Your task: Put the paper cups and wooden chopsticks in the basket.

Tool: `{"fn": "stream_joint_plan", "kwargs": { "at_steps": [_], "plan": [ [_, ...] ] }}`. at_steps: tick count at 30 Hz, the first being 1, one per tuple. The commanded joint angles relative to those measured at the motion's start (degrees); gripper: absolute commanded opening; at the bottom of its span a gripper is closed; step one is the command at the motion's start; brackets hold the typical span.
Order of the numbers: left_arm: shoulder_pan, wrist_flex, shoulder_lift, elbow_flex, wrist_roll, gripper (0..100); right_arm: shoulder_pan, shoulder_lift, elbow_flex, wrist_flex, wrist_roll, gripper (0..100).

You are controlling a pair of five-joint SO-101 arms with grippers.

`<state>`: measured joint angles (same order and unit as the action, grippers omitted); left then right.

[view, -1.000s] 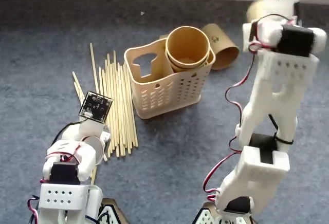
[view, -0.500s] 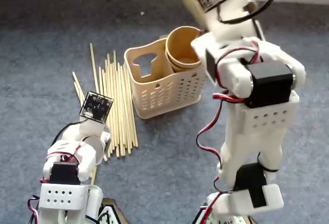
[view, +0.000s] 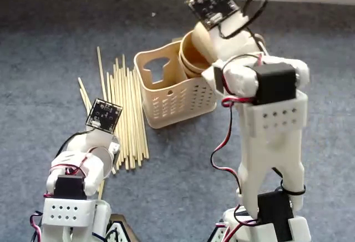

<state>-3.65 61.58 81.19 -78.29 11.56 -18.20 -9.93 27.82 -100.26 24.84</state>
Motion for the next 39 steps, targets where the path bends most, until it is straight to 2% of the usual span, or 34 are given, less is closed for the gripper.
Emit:
{"fn": "stream_joint_plan", "kwargs": {
  "at_steps": [1,10,17,21,24,28,31,34,39],
  "plan": [
    [0.57,-1.14,0.22,0.13,-0.18,15,-0.48,-1.63,-3.21,-0.92,0.88,0.5],
    [0.57,-1.14,0.22,0.04,-0.18,15,-0.48,-2.15,-2.51,-0.92,0.97,0.5],
    [0.48,-1.14,0.22,0.22,-0.18,15,-1.19,-2.24,6.11,-0.92,0.70,0.5],
    [-2.15,-0.88,0.31,3.56,-0.62,15,-1.54,-4.35,4.09,-0.66,-7.03,0.5],
    [-6.64,-0.79,0.31,11.30,-5.98,15,-8.22,-8.48,4.70,0.04,-8.18,0.5],
    [-6.46,-0.62,-0.48,25.63,-7.30,15,-15.08,-16.57,10.07,2.42,-6.95,0.5],
    [-6.11,2.46,-3.38,36.79,-7.56,15,-14.20,-20.35,8.92,2.24,-5.89,0.5],
    [-2.95,6.68,-12.09,49.36,-8.70,15,-14.37,-23.60,3.82,4.35,-5.80,0.5],
    [2.59,13.98,-32.84,74.24,-12.48,15,-13.85,-30.64,-7.87,17.89,-5.89,0.5]
  ]
}}
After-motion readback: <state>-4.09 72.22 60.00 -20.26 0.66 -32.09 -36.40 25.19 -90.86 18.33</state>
